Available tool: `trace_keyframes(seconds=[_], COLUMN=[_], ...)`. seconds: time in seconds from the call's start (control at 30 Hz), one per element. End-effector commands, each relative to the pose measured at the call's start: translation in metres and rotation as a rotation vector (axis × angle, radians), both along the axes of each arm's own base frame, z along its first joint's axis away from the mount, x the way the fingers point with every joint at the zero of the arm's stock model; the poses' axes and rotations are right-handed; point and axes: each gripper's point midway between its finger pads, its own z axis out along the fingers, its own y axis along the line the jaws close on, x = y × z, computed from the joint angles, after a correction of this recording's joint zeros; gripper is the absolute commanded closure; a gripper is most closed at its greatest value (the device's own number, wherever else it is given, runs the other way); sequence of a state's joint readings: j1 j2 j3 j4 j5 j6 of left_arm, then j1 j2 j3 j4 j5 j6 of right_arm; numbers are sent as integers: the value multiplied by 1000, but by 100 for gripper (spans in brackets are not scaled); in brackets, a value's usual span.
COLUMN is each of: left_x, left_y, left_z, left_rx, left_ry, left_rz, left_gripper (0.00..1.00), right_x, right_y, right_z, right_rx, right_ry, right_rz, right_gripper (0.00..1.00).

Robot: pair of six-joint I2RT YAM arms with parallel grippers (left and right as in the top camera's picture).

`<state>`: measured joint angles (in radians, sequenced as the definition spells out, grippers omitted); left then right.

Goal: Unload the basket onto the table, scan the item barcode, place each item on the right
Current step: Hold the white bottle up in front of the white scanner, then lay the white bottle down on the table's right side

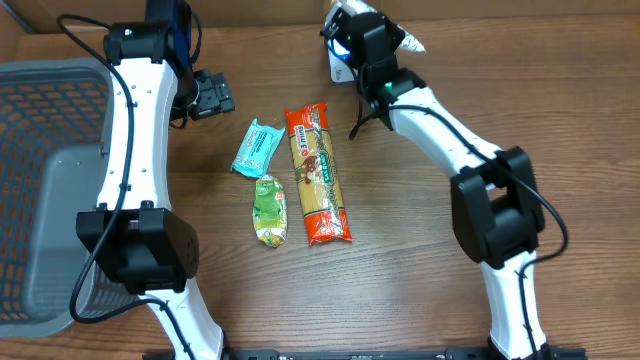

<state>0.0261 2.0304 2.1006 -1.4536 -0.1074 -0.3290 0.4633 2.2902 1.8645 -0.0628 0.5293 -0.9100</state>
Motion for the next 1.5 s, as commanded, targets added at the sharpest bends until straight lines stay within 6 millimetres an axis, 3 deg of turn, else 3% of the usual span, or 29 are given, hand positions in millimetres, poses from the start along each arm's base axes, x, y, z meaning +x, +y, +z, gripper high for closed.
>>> trace_keyframes(seconds=[0.0,0.2,0.6,0.97,1.07,1.2,1.27,1.33,1.37,1.47], left_x=[0,0,0,0,0,0,0,0,0,0], left_y=[2,2,2,2,2,2,2,2,2,2], left_z=[-5,-5,-5,-5,-5,-5,-5,-5,-5,-5], left_rx=[14,14,14,14,14,14,14,14,14,14], left_ry=[16,16,16,16,16,16,16,16,16,16], left_rz=[-17,-17,-17,-17,-17,-17,-17,-17,-17,-17], left_gripper=[0,1,0,1,0,1,0,0,0,0], right_x=[15,29,31,31,28,7,-16,-54,-79,-105], right_y=[-7,-17,-15,-6,-8,-16,-20,-23,-36,-86], right_z=[11,-4,2,-1,8,40,63,86,101,106], right_rx=[-191,-187,-167,-54,34,170,294,500,688,1053], right_ry=[-69,-104,-130,-127,-127,-70,11,166,263,390], right_rz=[24,1,8,31,-1,-46,-45,-11,-48,-303], right_gripper=[96,96,96,96,96,96,96,96,96,96])
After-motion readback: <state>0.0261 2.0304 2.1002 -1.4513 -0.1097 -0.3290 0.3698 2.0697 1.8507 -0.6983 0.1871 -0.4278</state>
